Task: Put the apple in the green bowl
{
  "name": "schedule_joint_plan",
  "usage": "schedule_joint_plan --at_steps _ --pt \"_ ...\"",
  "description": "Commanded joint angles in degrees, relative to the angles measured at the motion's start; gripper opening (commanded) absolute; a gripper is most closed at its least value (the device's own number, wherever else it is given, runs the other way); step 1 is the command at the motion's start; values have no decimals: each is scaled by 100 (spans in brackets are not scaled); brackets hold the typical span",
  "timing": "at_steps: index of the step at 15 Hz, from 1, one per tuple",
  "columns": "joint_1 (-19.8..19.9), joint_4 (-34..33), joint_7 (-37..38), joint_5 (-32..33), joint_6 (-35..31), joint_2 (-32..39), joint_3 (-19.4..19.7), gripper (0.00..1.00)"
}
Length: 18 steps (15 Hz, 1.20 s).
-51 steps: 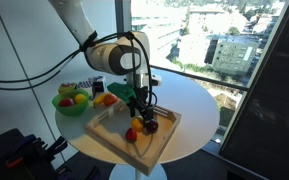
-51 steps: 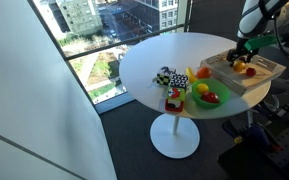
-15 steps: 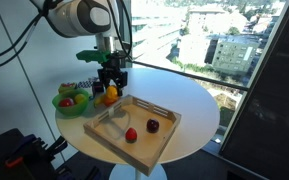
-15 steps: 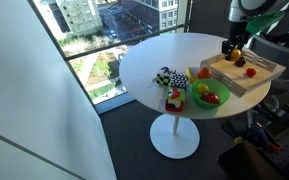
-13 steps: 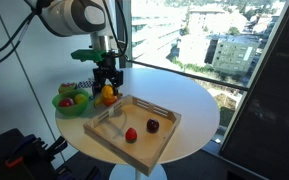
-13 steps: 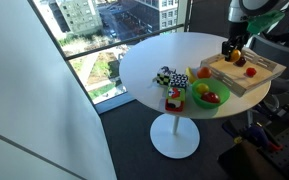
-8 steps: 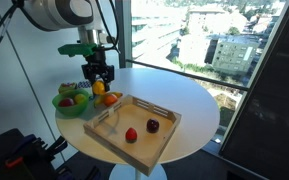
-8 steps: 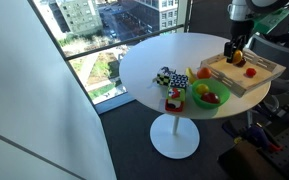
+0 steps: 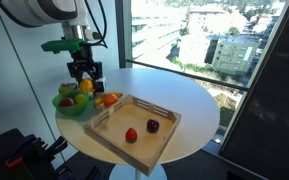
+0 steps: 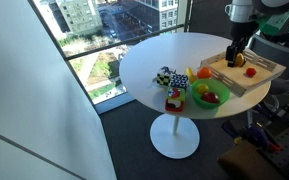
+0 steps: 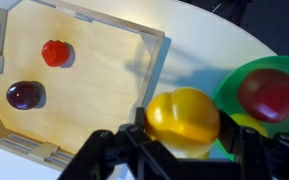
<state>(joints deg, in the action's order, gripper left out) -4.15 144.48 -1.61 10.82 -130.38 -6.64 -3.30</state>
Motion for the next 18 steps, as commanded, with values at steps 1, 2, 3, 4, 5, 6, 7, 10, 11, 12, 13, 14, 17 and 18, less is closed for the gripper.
schedule_joint_plan --at_steps 1,2,3,4,5,6,7,10,11,12,13,14,17,18 --pt "-115 127 -31 -92 47 -102 -147 44" --pt "-150 141 -8 -91 24 -84 -184 44" --pt "-187 148 7 -105 10 -57 -225 44" --pt "-220 167 39 -112 -30 -36 -266 44" --pt "-248 178 63 -114 -48 -18 -296 44" --pt "-269 187 103 -96 -86 15 -326 44" --pt "-281 189 123 -89 -114 50 -344 44" --pt "-297 198 138 -98 -182 131 -379 44" --pt "-314 205 111 -131 -162 122 -391 44" --pt "-316 212 89 -142 -170 125 -392 44" --pt "-281 153 53 -29 -86 168 -375 44" --pt "-283 154 53 -30 -86 180 -378 69" --pt "-283 153 53 -30 -86 194 -378 69" --pt "-283 153 53 -30 -86 194 -378 69"
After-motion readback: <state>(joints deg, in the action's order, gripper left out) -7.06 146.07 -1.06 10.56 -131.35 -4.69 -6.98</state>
